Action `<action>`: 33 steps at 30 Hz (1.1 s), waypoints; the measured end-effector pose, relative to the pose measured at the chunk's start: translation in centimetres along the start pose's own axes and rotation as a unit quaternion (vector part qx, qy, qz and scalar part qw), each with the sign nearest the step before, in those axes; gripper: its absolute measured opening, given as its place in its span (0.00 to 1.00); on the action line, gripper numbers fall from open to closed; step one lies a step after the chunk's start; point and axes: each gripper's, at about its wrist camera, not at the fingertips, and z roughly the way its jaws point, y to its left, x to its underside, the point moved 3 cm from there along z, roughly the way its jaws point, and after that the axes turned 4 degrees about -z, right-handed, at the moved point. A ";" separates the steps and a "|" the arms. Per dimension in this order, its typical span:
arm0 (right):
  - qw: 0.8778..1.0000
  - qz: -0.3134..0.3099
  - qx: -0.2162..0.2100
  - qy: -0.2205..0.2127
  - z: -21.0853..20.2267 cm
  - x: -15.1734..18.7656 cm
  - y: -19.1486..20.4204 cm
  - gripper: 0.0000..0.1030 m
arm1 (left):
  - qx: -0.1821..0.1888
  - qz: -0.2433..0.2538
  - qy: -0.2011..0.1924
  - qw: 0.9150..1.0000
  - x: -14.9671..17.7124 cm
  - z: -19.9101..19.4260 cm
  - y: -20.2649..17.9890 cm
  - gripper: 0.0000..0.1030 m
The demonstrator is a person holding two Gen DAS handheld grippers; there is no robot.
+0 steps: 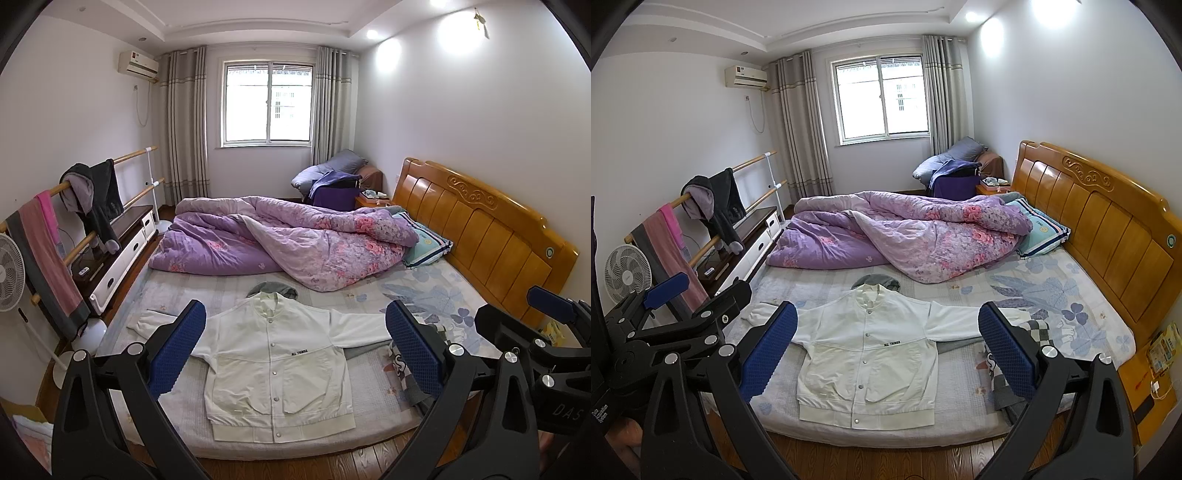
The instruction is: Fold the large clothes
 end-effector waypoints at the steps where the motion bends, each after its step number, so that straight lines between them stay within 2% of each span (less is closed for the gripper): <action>1: 1.000 0.000 0.000 -0.001 0.0 0.0 0.0 0.92 | 0.001 0.000 0.000 1.000 0.0 0.0 0.0 0.95; 31: 1.000 -0.005 0.004 -0.001 -0.2 -0.1 0.8 0.92 | 0.007 -0.006 0.002 1.000 -0.1 -0.2 0.4 0.95; 33: 1.000 -0.004 0.008 0.000 -0.4 0.4 0.8 0.92 | 0.008 -0.007 0.002 1.000 1.4 0.5 0.4 0.95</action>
